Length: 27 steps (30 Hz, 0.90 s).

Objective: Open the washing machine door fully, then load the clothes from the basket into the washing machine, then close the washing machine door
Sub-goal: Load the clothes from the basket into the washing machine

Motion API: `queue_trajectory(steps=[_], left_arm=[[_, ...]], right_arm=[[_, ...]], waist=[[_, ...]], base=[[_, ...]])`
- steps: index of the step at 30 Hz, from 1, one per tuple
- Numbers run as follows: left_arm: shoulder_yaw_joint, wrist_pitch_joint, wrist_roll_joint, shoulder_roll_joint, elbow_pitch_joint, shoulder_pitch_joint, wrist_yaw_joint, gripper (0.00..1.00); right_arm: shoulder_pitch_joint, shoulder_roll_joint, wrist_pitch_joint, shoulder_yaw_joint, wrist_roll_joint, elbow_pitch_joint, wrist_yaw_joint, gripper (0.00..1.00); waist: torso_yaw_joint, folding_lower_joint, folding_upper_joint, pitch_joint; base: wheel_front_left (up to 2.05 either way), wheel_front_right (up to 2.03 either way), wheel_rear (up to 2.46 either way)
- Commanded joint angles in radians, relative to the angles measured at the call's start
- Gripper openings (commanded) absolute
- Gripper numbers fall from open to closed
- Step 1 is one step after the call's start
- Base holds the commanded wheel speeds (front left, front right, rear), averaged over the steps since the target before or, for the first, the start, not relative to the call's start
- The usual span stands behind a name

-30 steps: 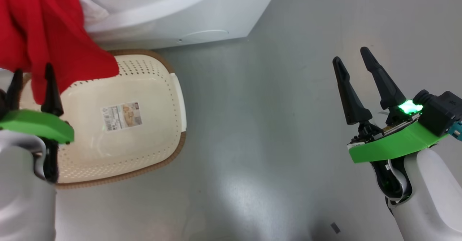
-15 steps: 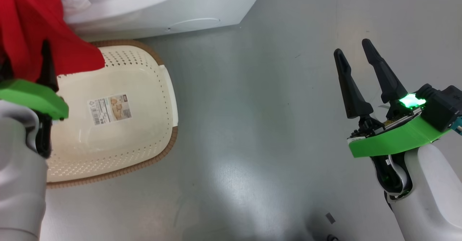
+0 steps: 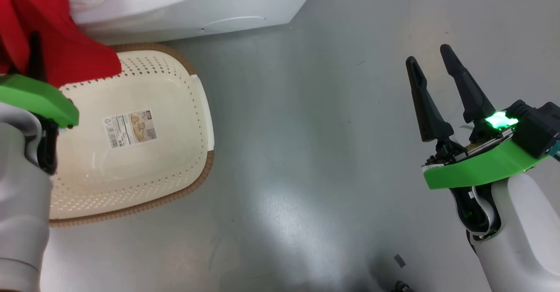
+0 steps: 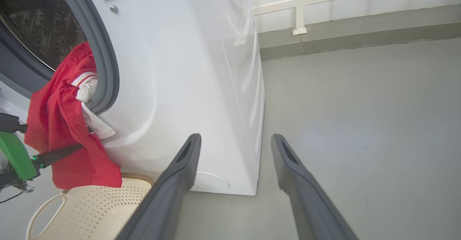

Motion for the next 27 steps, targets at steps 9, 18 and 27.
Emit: queue_trajectory(steps=[9, 18, 27], left_arm=[[0.004, -0.012, -0.014, 0.049, -0.089, 0.038, -0.003, 0.0], [0.061, -0.012, 0.004, 0.045, -0.253, 0.127, -0.002, 0.0], [0.129, -0.012, 0.062, 0.022, -0.468, 0.232, 0.012, 0.0]], right_arm=[[0.01, -0.004, -0.005, 0.011, -0.003, -0.018, 0.002, 1.0], [0.014, -0.002, -0.005, 0.016, 0.0, -0.011, 0.002, 1.0], [0.027, 0.003, -0.005, 0.017, 0.002, -0.004, 0.002, 1.0]], waist=[[0.017, 0.0, 0.0, -0.011], [0.021, 0.0, 0.0, -0.031], [0.02, 0.0, 0.0, -0.056]], base=[[0.0, 0.0, 0.0], [0.0, 0.0, 0.0], [0.0, 0.0, 0.0]])
